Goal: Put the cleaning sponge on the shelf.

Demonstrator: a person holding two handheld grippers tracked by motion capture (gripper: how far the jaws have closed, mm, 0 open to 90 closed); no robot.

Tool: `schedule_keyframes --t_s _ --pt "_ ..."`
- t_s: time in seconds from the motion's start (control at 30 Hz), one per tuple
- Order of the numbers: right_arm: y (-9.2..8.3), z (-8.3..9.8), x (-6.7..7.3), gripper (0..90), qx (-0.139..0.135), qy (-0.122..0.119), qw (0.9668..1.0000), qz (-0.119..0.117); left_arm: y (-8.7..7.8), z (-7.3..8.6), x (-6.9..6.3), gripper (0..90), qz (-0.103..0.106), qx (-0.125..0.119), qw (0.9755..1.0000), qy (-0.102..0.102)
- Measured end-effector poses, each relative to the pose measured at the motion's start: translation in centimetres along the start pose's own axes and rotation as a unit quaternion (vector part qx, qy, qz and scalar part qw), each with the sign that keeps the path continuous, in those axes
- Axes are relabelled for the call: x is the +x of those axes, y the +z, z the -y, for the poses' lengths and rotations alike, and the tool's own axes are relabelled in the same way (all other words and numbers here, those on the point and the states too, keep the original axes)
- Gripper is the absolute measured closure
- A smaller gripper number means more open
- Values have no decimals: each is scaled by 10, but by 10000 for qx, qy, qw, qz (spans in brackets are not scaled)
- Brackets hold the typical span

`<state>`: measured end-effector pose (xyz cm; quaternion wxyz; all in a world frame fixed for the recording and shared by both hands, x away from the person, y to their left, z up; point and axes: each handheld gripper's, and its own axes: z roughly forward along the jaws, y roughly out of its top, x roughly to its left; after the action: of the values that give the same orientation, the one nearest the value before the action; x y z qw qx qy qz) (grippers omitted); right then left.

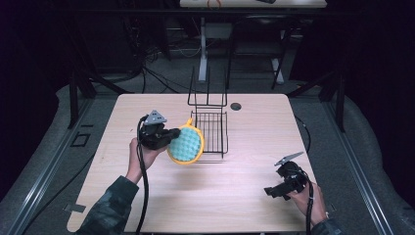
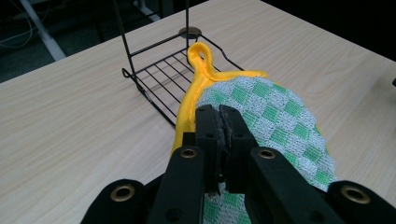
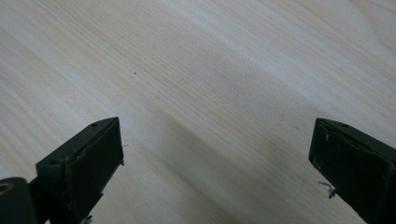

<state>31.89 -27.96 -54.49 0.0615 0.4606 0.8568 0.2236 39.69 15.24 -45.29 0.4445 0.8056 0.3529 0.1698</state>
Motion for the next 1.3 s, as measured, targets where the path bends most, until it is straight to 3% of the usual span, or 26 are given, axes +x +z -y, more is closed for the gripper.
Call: schedule_keyframes --t_s 0.37,1.0,1.3 --pt "1 0 0 25 -20 -43 10000 23 10 -3 -3 874 -50 -61 10000 4" --pt "1 0 1 31 42 -50 10000 0 35 -7 -3 875 -103 -277 9994 -190" --pt "0 0 2 31 1 -39 10000 -4 48 -11 -8 875 -230 -365 9990 -134"
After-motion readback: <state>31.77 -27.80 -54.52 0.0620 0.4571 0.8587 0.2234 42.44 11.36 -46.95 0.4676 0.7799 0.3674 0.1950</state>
